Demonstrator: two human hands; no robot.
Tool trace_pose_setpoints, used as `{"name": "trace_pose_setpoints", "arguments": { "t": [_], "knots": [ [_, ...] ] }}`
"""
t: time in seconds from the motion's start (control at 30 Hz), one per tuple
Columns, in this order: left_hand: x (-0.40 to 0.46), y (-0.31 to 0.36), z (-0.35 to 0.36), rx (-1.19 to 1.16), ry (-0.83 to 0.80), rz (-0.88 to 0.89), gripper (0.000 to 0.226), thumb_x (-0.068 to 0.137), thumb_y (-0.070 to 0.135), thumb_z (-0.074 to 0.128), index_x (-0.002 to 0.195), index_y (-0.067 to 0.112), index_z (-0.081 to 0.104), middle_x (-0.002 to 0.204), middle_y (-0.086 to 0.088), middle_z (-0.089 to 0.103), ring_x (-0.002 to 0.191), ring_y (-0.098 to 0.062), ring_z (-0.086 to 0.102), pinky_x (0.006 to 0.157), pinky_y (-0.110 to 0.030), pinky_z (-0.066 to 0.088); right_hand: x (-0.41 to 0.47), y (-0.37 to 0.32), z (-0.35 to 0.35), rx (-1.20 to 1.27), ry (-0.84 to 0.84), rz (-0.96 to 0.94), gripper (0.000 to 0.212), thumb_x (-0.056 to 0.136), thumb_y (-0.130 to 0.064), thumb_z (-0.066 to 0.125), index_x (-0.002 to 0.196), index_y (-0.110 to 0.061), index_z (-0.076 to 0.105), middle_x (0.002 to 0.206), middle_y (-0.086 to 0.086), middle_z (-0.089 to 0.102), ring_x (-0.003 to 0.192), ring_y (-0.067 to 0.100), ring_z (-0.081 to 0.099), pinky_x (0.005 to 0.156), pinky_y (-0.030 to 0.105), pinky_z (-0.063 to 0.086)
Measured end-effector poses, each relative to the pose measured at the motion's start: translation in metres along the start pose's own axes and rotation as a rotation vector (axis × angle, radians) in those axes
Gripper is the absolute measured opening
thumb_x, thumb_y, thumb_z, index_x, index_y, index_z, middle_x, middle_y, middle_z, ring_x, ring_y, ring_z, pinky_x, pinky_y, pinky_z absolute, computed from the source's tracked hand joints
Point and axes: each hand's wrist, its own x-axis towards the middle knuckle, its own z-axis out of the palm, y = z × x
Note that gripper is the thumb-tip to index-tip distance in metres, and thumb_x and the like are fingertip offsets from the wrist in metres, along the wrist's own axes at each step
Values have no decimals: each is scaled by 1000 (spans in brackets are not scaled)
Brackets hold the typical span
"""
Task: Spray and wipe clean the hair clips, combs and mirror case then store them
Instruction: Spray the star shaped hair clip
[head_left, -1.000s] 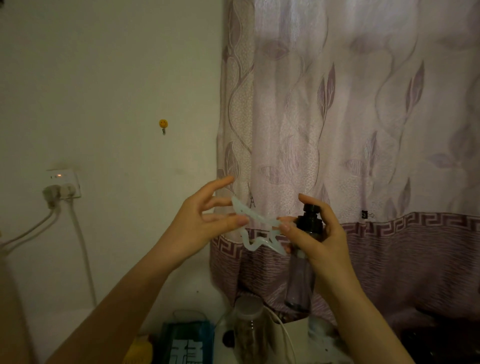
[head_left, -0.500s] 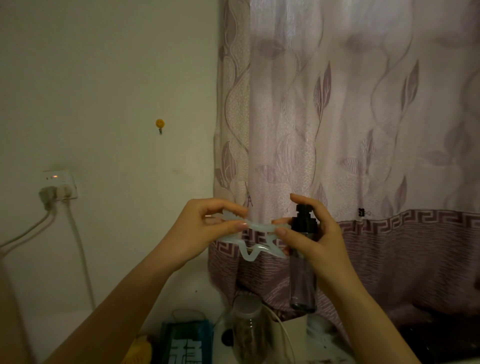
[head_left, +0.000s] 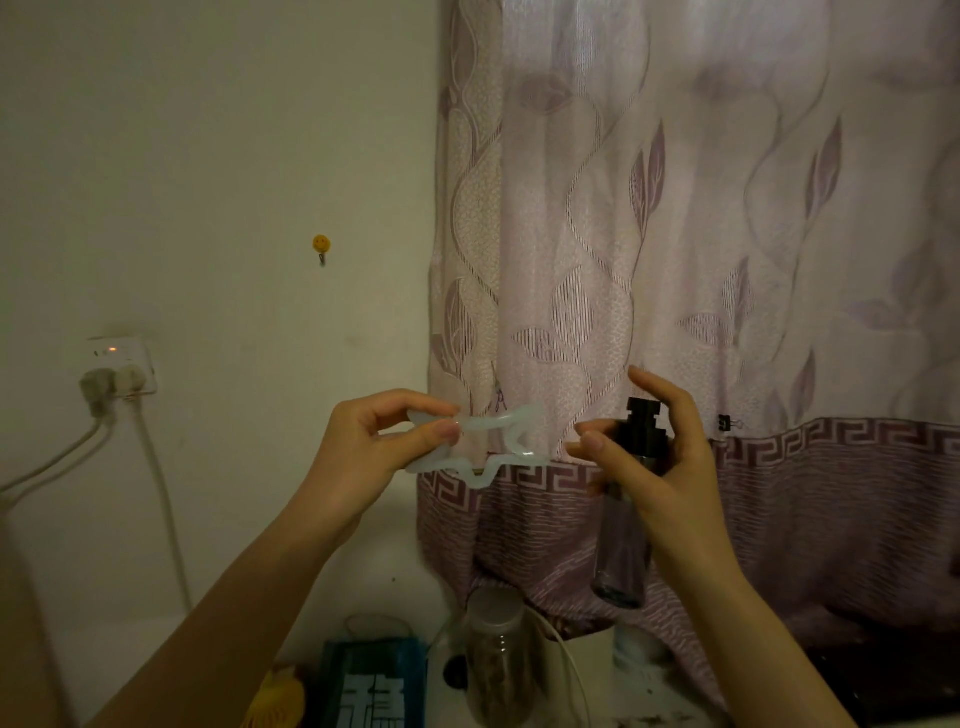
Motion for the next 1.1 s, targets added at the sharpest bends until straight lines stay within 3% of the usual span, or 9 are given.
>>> {"name": "trace_pose_setpoints", "arguments": {
  "t": [0.13, 0.33, 0.5, 0.7, 1.1],
  "knots": [
    [-1, -2, 2, -27, 37, -21, 19, 72, 14, 73, 90, 6, 74, 87, -8, 75, 83, -19, 71, 64, -20, 55, 0, 0, -1, -21, -28, -47, 52, 74, -22, 73, 119, -37, 51, 90, 11, 69, 81, 30, 70, 61, 28, 56],
    [-2, 0, 6, -116, 74, -71, 28, 64, 26, 73, 88, 11, 74, 90, -13, 73, 88, -32, 70, 78, -43, 57, -3, 3, 1, -61, -84, -76, 37, 77, -20, 68, 110, -25, 51, 80, 1, 65, 64, 23, 67, 58, 31, 57],
    [-2, 2, 10, -182, 67, -81, 22, 62, 25, 73, 82, 16, 75, 86, -11, 74, 83, -26, 72, 69, -30, 58, -5, 5, 4, -102, -122, -105, 31, 80, -23, 67, 107, -26, 51, 75, 4, 60, 53, 19, 58, 52, 28, 52],
    [-3, 1, 12, -217, 64, -104, 28, 62, 22, 73, 87, 11, 74, 86, -13, 74, 79, -21, 72, 63, -22, 57, -8, 10, 6, -183, -106, -160, 25, 82, -26, 65, 101, -30, 49, 69, 0, 58, 51, 15, 56, 50, 30, 49],
    [-7, -1, 12, -245, 73, -106, 29, 63, 21, 72, 89, 8, 73, 87, -12, 74, 78, -20, 73, 61, -21, 55, -12, 12, 2, -231, -64, -136, 21, 83, -26, 63, 95, -24, 46, 60, 9, 56, 47, 25, 55, 47, 36, 49]
  ]
}}
